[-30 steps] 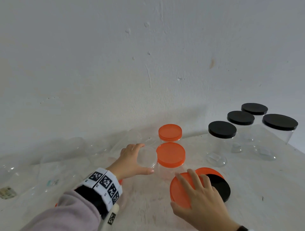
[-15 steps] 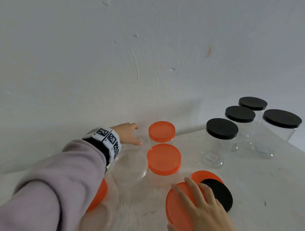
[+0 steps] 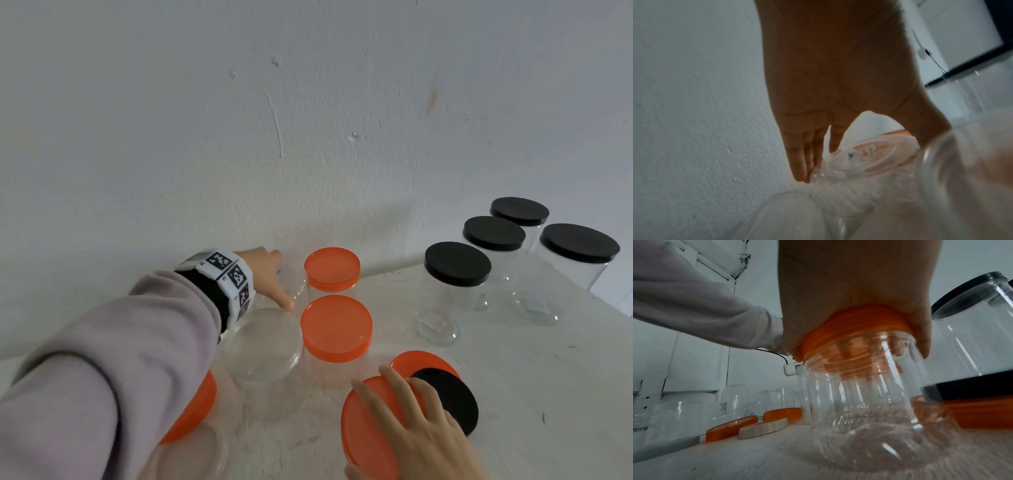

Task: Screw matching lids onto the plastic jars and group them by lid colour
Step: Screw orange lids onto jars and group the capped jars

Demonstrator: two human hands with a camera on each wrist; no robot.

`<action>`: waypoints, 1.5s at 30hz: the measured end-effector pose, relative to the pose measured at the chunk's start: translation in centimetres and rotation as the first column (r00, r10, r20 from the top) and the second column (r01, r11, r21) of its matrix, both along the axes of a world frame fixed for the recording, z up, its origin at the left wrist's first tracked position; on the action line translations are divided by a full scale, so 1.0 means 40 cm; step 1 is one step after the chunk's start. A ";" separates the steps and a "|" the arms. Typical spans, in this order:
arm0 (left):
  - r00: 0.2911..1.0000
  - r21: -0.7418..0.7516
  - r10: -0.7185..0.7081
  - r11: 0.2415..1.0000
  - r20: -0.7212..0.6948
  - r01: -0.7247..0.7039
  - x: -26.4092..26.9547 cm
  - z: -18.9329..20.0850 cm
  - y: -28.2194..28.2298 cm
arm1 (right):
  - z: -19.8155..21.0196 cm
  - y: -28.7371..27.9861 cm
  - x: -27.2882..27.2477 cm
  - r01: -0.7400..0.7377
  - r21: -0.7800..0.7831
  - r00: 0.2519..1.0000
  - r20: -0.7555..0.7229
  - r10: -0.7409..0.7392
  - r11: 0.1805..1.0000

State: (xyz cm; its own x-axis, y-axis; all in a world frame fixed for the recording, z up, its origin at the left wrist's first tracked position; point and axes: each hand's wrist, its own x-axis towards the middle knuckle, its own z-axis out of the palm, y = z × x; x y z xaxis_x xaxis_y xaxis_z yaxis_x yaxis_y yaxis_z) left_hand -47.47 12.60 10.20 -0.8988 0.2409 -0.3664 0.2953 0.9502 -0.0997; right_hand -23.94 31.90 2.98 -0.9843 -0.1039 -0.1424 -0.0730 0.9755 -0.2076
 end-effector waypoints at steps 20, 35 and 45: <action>0.898 0.939 0.432 0.338 -0.088 -0.070 0.438 0.240 -0.278 | 0.013 -0.053 -0.040 -0.096 -0.329 0.990 0.069 0.125 0.939; 0.836 0.629 -0.012 -0.653 0.549 -0.423 0.755 0.024 -0.281 | 0.034 0.016 -0.168 0.147 -0.462 0.989 0.044 -0.143 0.874; 0.752 0.572 0.068 -0.694 0.656 -0.437 0.777 -0.069 -0.284 | -0.037 0.121 -0.153 0.198 0.115 0.932 0.286 -0.223 0.973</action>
State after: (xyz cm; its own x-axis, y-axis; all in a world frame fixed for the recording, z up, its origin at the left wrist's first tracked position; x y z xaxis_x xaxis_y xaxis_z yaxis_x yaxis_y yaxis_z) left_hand -16.39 1.23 7.46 -0.9617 0.0348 -0.2717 -0.2428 -0.5676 0.7867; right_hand -30.07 36.73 1.50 -0.8947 0.1260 -0.4285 0.1884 0.9763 -0.1063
